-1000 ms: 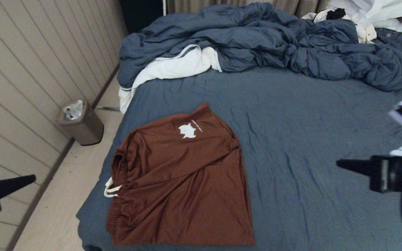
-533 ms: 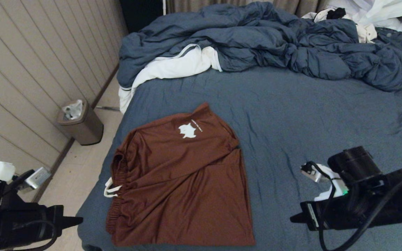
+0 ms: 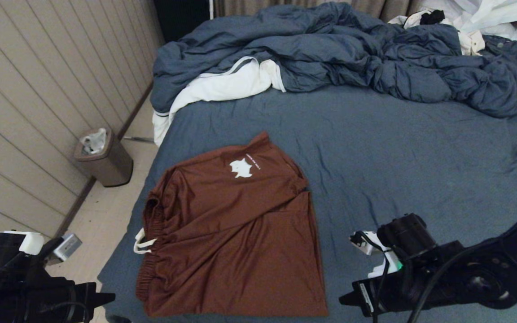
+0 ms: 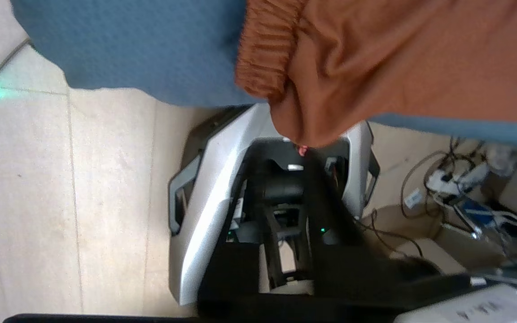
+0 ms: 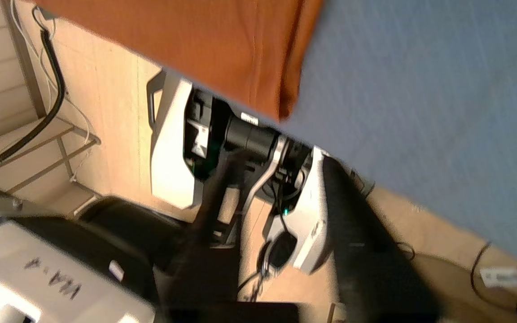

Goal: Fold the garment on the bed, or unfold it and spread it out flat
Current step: Fold the brown shorts

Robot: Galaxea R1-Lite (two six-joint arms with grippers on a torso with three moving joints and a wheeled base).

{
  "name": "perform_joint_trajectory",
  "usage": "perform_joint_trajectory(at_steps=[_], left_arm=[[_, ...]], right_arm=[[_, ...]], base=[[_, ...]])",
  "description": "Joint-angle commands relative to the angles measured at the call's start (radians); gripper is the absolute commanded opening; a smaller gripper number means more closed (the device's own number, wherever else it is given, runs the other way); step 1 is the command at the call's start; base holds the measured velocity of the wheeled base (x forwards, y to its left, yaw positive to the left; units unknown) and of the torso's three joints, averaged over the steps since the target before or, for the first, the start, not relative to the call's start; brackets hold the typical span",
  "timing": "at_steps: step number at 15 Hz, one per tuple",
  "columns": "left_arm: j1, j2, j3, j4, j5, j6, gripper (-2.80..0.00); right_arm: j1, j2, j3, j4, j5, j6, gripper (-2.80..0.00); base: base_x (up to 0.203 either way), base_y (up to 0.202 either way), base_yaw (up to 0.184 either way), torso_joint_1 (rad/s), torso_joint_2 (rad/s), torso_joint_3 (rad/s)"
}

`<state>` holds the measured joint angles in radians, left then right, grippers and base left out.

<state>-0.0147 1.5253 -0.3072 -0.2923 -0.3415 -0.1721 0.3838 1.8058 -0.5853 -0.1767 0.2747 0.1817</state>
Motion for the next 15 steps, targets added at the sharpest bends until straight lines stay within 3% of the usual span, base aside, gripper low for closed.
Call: perform_joint_trajectory(at_steps=[1,8,15], left_arm=[[0.0,0.03,0.002,-0.041,0.002,-0.001,0.0],[-0.002,0.072,0.007,-0.11,0.002,-0.005,0.0],[-0.003,0.078,0.008,-0.111,0.0,-0.013,0.0]], right_arm=[[0.006,0.05,-0.008,-0.038,0.001,0.001,0.0],[0.109,0.18,-0.028,-0.19,-0.045,0.023,0.0],[0.113,0.243,-0.034,-0.211,-0.061,0.032,0.0]], base=[[0.0,0.0,0.0,0.0,0.0,0.0],[0.0,0.0,0.0,0.0,0.0,0.0],[0.0,0.0,0.0,0.0,0.0,0.0]])
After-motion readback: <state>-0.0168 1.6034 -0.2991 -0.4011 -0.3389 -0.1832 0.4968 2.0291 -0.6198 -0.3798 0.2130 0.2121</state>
